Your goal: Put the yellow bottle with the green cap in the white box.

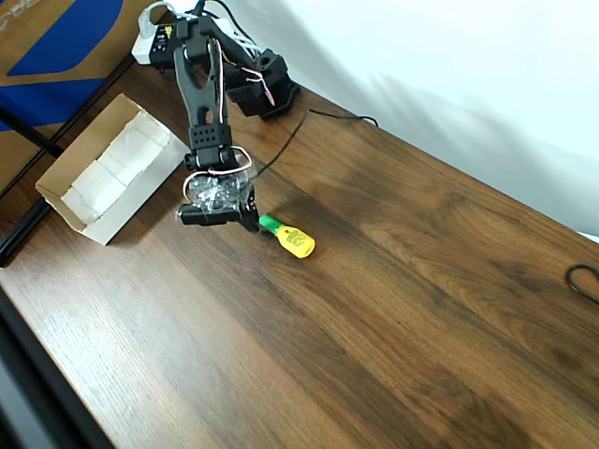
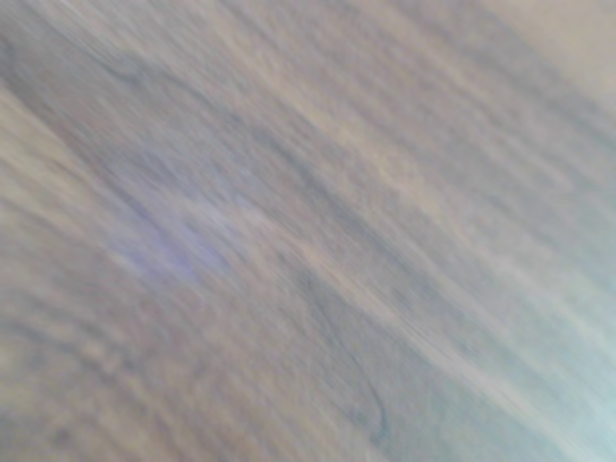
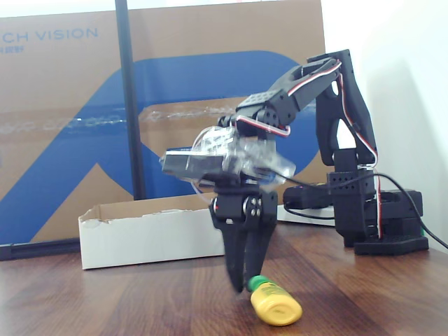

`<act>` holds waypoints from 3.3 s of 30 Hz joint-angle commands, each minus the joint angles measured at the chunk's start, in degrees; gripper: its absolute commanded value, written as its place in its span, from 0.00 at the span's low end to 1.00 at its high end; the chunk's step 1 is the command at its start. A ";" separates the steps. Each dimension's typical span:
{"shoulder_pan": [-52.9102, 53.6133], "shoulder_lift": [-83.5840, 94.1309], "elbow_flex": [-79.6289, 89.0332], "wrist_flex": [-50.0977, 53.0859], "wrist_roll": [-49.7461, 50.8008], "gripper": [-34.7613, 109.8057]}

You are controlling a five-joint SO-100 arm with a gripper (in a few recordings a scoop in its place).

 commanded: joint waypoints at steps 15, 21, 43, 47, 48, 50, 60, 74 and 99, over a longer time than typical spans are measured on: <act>-5.62 8.61 -2.81 3.96 -4.31 0.34; -9.14 11.87 -3.16 5.98 -4.22 0.35; -3.60 8.09 0.53 0.88 -5.19 0.24; -4.57 8.09 0.35 0.88 -5.27 0.24; -5.10 8.09 0.26 0.88 -5.27 0.24; -6.33 8.17 -0.35 1.23 -5.19 0.24; -9.23 7.56 0.62 2.64 -5.19 0.24; -7.73 9.32 5.10 3.96 -5.27 0.24; -8.17 10.72 5.36 5.19 -4.22 0.24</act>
